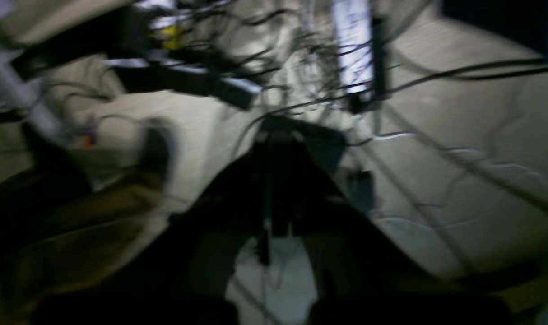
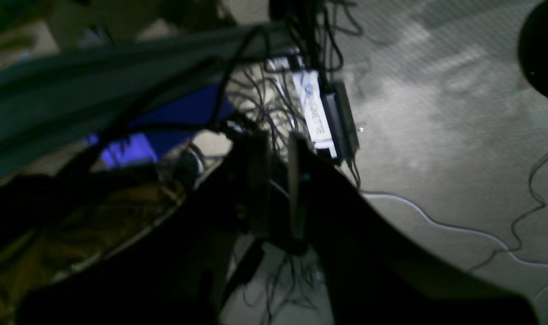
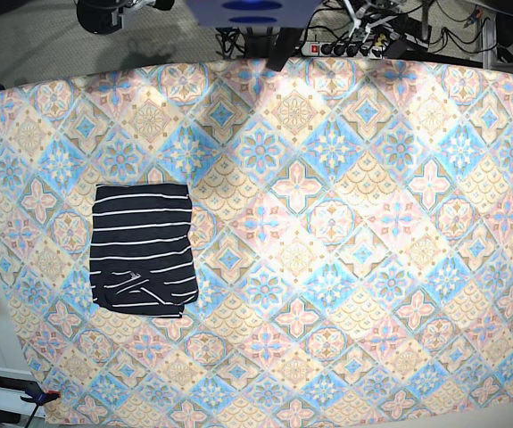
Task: Fold the T-shirt properly
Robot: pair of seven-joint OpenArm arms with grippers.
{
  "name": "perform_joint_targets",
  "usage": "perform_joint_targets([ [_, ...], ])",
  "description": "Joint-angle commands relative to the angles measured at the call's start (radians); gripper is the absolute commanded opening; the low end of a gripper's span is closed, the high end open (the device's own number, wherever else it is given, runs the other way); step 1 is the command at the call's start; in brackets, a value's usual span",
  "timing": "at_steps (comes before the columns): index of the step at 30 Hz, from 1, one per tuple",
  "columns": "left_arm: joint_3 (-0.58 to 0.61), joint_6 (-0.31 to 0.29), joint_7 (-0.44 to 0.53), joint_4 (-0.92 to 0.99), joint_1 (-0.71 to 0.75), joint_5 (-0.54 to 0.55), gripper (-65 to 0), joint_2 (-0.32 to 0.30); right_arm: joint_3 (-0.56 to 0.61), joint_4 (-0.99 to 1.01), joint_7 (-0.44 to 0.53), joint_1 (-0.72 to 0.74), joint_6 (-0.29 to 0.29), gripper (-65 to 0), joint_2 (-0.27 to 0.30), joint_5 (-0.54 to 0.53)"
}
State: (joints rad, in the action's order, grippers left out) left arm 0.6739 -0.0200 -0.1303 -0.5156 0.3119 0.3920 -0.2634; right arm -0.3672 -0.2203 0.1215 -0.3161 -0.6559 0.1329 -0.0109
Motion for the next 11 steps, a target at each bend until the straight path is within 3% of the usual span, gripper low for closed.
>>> perform_joint_targets([
  [1, 0.013, 0.013, -0.004, 0.015, -0.010, -0.005, -63.6, -0.009, -0.002, 0.003, 0.013, 0.005, 0.015, -58.0, -0.019, -0.005],
  [4, 0.031, 0.022, -0.001, 0.025, -0.024, 0.002, -63.8, -0.012, -0.002, 0.003, 0.013, 0.010, 0.052, -58.0, -0.028, -0.008],
  [11, 0.091, 0.021, -0.002, 0.025, -0.078, 0.002, -63.8, -0.007, -0.002, -0.006, 0.014, 0.034, 0.054, -58.0, -0.088, -0.008],
])
